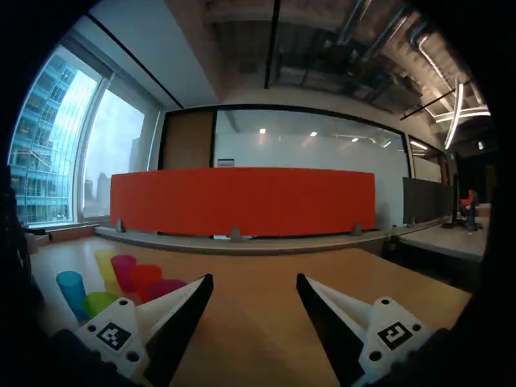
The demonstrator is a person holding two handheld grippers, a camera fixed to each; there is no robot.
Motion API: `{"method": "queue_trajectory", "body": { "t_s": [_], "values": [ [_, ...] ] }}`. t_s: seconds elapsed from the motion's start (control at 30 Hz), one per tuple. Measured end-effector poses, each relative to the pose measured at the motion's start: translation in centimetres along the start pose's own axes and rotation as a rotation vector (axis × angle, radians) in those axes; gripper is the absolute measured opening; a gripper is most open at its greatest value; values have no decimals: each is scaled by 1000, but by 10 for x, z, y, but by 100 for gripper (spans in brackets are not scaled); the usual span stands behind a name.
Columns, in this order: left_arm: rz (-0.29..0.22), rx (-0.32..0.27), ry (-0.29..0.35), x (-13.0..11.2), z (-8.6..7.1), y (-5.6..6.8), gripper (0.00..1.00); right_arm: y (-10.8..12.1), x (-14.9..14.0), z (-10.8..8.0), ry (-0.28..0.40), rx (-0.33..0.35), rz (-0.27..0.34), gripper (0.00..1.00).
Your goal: Pour water
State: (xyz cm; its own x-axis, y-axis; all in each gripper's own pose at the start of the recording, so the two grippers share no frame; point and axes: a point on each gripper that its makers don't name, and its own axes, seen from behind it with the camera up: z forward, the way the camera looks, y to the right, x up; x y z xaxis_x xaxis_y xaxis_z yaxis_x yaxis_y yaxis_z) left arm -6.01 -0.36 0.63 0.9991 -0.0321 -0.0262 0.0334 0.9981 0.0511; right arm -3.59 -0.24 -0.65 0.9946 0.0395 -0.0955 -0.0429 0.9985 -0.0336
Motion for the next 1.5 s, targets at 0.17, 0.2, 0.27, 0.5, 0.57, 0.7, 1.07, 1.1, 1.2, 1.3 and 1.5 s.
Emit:
{"method": "queue_trajectory", "body": {
  "t_s": [0.17,0.2,0.27,0.5,0.57,0.7,1.07,1.1,1.2,1.3,1.5],
  "values": [
    [0,0,0,0,0,0,97,-1,-5,0,-7,5,-3,100],
    [0,0,0,0,0,0,97,-1,-6,1,-8,5,-3,100],
    [0,0,0,0,0,0,97,0,-7,3,-10,5,-5,100],
    [0,0,0,0,1,0,97,7,-14,6,-26,-6,-15,100],
    [0,0,0,1,1,0,97,8,-15,6,-29,-8,-12,100],
    [0,0,0,0,1,0,97,8,-16,6,-29,-6,-1,100],
    [0,0,0,0,0,0,97,9,-15,5,-28,-3,4,100],
    [0,0,0,0,0,0,97,10,-15,5,-29,-3,4,100],
    [0,0,0,0,0,0,97,10,-15,5,-29,-2,4,100],
    [0,0,0,1,0,0,97,10,-16,5,-29,0,5,100],
    [0,0,0,1,0,-1,97,10,-16,5,-30,1,5,100]
  ]
}}
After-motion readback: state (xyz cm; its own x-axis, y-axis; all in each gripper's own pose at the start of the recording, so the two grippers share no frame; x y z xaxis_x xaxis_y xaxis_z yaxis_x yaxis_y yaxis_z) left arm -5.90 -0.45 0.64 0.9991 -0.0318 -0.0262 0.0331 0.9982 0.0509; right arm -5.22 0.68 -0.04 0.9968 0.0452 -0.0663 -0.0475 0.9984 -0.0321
